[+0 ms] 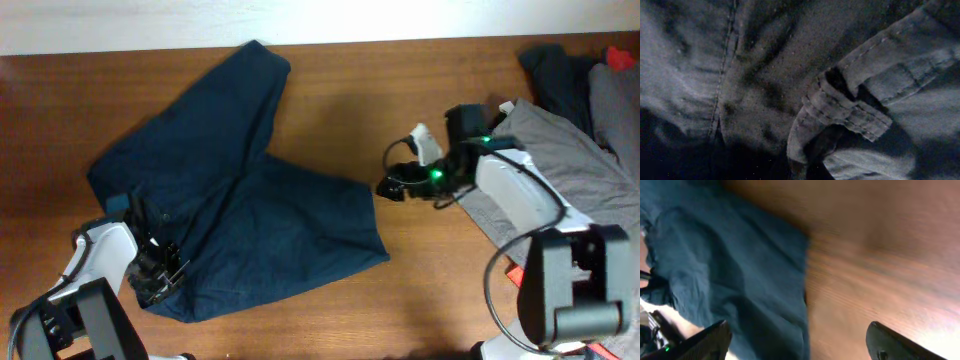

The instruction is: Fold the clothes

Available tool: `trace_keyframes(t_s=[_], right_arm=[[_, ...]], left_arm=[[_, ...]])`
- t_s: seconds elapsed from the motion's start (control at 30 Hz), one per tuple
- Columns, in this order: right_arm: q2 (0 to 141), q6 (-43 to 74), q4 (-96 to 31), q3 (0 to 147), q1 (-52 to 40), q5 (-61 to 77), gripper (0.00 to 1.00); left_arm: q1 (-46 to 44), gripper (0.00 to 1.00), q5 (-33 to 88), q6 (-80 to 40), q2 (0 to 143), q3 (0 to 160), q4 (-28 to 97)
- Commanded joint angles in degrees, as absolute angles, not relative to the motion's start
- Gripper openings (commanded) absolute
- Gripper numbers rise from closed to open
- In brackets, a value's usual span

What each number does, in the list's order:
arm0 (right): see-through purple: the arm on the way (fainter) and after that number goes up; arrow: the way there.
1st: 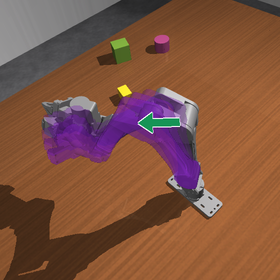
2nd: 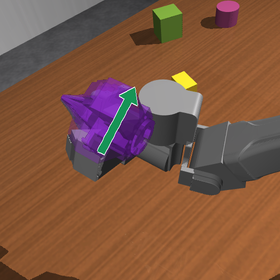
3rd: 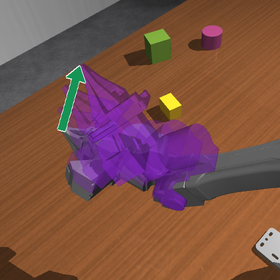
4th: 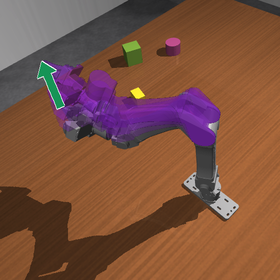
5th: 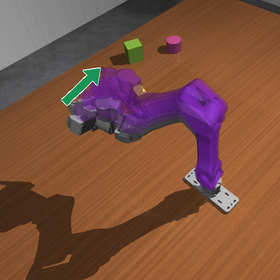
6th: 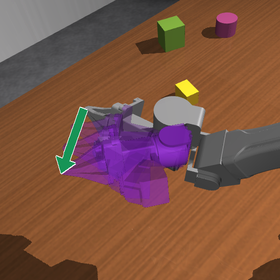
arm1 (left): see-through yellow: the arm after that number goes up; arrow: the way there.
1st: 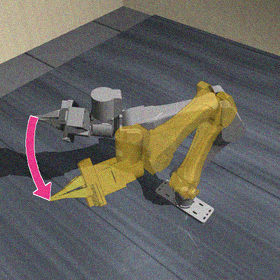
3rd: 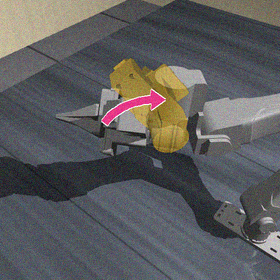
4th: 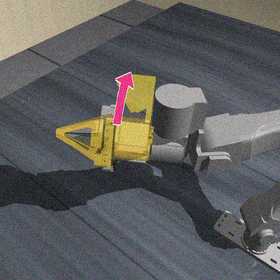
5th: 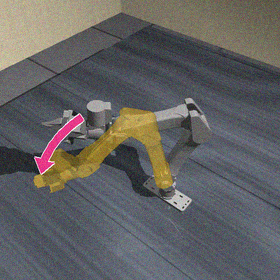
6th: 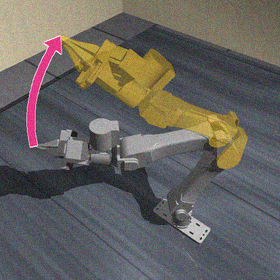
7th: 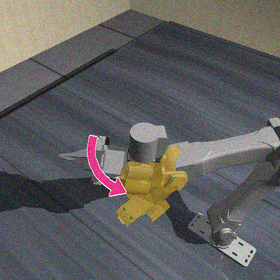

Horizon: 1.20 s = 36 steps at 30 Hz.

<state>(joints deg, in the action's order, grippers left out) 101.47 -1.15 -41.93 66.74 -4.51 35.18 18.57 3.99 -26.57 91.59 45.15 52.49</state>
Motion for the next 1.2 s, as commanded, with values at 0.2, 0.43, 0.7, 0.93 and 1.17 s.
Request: trace_keyframes(t_s=[0.2, 0.43, 0.7, 0.93, 1.17], right_arm=[[111.24, 3.68, -33.63, 66.41, -11.03, 34.37, 0.82], [114.61, 3.68, -30.09, 66.43, -12.32, 40.03, 0.40], [110.06, 4.97, -39.75, 72.51, -2.83, 36.18, 0.04], [102.63, 4.95, -57.36, 76.95, 4.86, 31.11, 0.04], [102.69, 6.61, -70.24, 73.41, 2.81, 10.74, 0.04]], left_arm=[[19.03, 0.06, 1.19, -26.00, 91.20, 45.87, 53.41], [19.03, 0.06, -1.37, -25.17, 91.20, 45.87, 53.36], [19.03, 0.00, -2.00, -18.96, 91.20, 46.37, 48.86], [19.03, 0.00, -5.67, -18.79, 91.20, 51.53, 49.67], [19.03, 0.00, -6.72, -18.76, 91.20, 52.56, 54.48]])
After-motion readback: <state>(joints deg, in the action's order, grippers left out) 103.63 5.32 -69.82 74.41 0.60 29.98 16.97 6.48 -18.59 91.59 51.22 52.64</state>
